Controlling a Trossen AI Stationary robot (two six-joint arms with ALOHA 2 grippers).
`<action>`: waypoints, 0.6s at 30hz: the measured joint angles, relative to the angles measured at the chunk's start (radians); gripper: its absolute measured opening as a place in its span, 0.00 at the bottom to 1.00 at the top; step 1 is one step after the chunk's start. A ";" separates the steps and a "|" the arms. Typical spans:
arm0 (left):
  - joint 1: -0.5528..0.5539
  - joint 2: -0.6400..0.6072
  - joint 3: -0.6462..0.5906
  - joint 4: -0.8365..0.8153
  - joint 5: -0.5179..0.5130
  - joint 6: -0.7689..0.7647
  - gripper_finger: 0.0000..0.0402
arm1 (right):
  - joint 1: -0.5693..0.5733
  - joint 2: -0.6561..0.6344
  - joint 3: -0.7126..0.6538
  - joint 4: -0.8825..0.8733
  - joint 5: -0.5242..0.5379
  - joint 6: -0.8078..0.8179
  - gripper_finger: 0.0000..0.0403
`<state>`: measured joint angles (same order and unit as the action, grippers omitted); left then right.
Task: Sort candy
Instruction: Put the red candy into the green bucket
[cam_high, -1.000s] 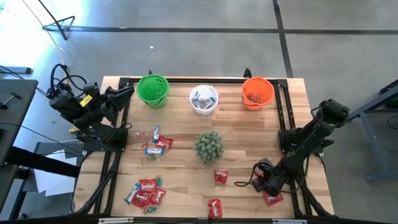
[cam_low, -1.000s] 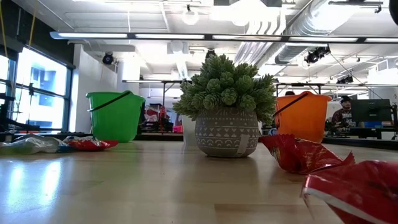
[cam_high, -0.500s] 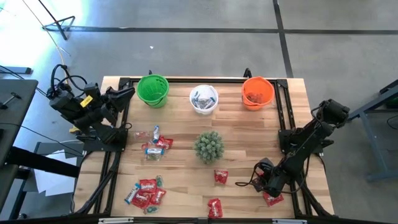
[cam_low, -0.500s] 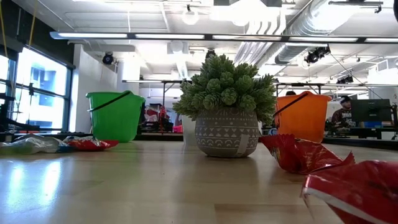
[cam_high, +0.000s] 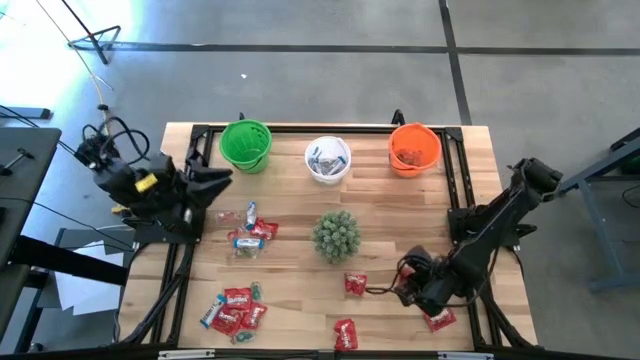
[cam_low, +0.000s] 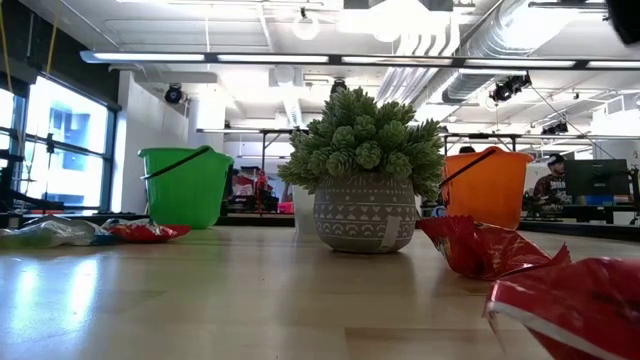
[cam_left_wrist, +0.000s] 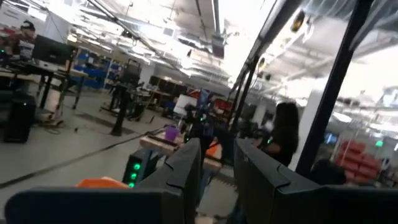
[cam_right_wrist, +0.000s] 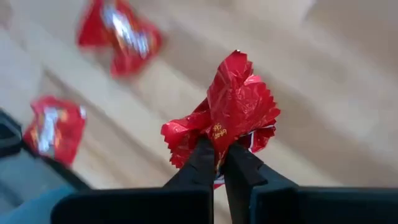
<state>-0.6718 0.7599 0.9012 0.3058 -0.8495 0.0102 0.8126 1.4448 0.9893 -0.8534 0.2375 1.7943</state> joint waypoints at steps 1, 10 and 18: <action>0.000 0.014 0.000 -0.004 0.000 -0.003 0.20 | -0.019 0.000 0.037 -0.052 0.025 -0.034 0.01; 0.073 0.195 0.000 -0.056 0.005 -0.120 0.20 | -0.212 -0.002 0.347 -0.329 0.240 -0.388 0.01; 0.237 0.306 0.000 -0.055 0.136 -0.266 0.20 | -0.354 -0.002 0.528 -0.220 0.358 -0.796 0.01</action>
<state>-0.4345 1.0660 0.9009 0.2508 -0.7134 -0.2556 0.4584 1.4433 1.5175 -1.0735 0.5956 0.9982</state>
